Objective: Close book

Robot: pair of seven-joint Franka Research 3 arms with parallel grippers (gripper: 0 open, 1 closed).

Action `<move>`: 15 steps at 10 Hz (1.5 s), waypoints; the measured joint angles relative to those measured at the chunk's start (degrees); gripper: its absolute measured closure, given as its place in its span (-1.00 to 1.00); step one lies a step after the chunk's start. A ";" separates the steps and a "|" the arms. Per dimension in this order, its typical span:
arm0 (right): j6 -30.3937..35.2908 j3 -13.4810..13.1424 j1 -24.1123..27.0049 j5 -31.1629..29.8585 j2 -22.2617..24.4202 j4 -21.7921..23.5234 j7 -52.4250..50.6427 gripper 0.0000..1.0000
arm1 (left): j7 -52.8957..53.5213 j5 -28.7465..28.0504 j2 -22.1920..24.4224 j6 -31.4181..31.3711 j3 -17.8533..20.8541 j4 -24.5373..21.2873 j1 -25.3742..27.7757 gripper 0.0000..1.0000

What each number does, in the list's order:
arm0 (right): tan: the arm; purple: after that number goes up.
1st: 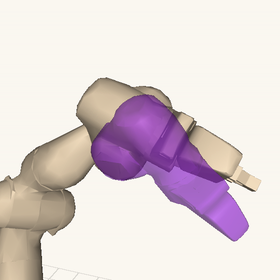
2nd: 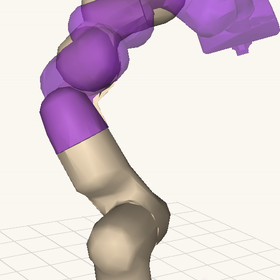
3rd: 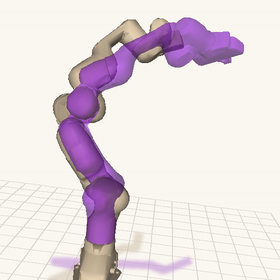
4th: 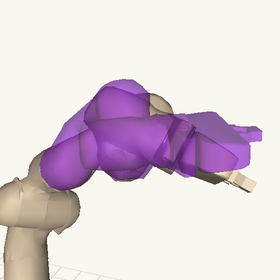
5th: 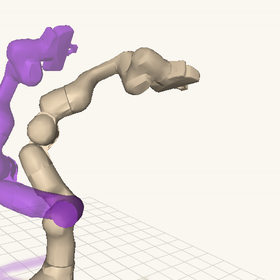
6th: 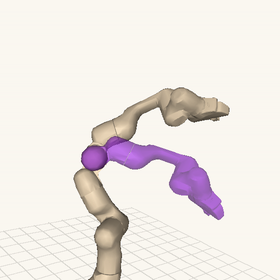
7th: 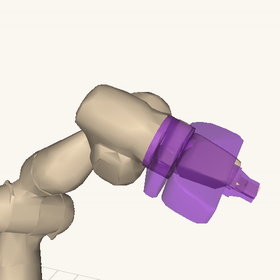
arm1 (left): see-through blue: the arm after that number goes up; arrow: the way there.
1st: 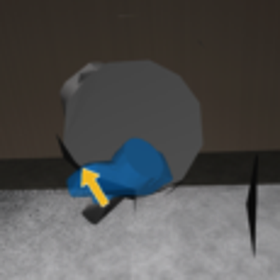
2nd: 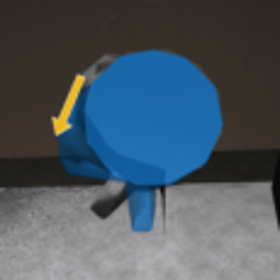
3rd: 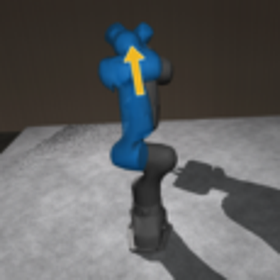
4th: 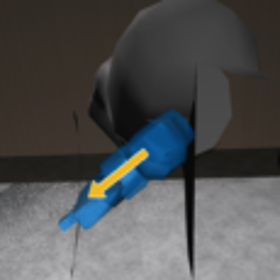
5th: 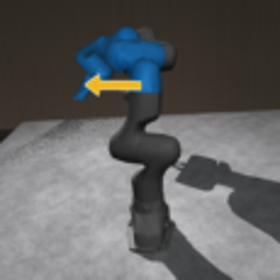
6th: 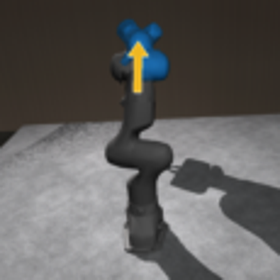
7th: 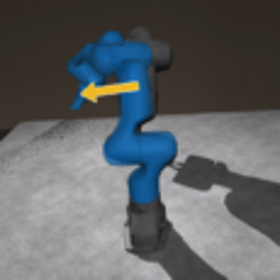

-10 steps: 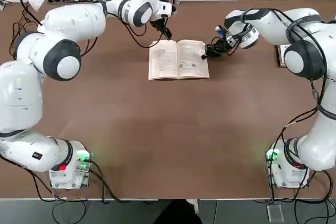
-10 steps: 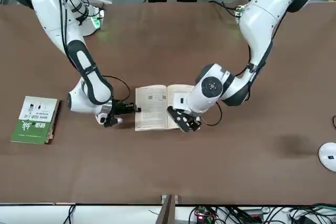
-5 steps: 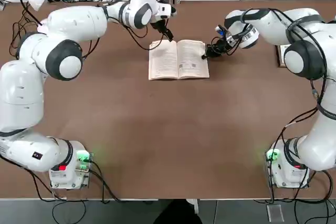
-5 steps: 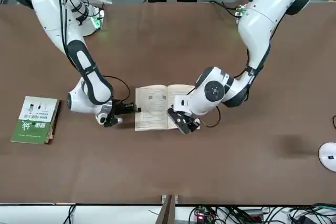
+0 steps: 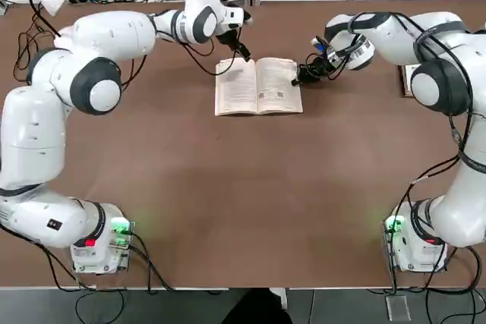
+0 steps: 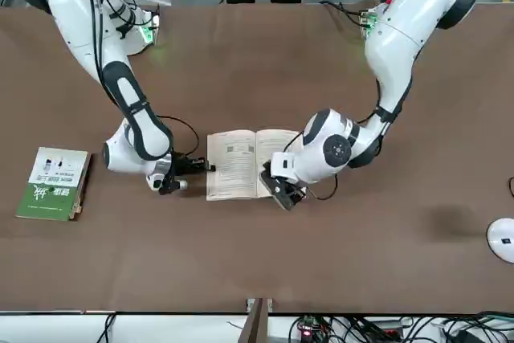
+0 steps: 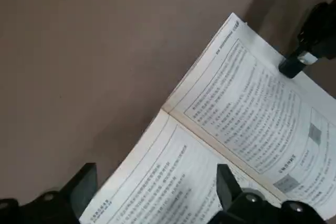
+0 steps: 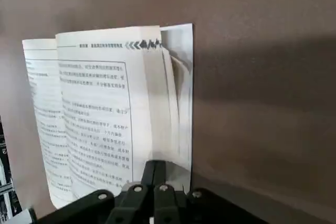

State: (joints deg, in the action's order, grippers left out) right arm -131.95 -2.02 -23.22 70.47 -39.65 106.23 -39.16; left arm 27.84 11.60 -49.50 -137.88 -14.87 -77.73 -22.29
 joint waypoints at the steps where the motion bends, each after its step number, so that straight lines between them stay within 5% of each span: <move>1: 0.00 0.00 0.00 0.00 0.00 0.00 0.00 0.98 | 1.04 0.06 -0.52 -0.08 0.00 0.52 0.33 -1.00; 8: 0.00 0.00 0.00 0.00 0.00 0.00 -0.02 0.98 | 2.55 0.96 -2.13 -0.13 -0.14 2.75 0.97 -1.00; 15: 0.00 0.00 0.00 0.00 0.00 0.00 -0.03 0.98 | 5.91 10.63 -5.05 -0.14 -0.15 2.82 0.97 -1.00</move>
State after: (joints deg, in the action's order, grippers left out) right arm -131.95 -2.03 -23.23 70.48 -39.65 106.23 -39.19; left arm 33.75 22.23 -54.55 -138.01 -15.03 -74.92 -21.32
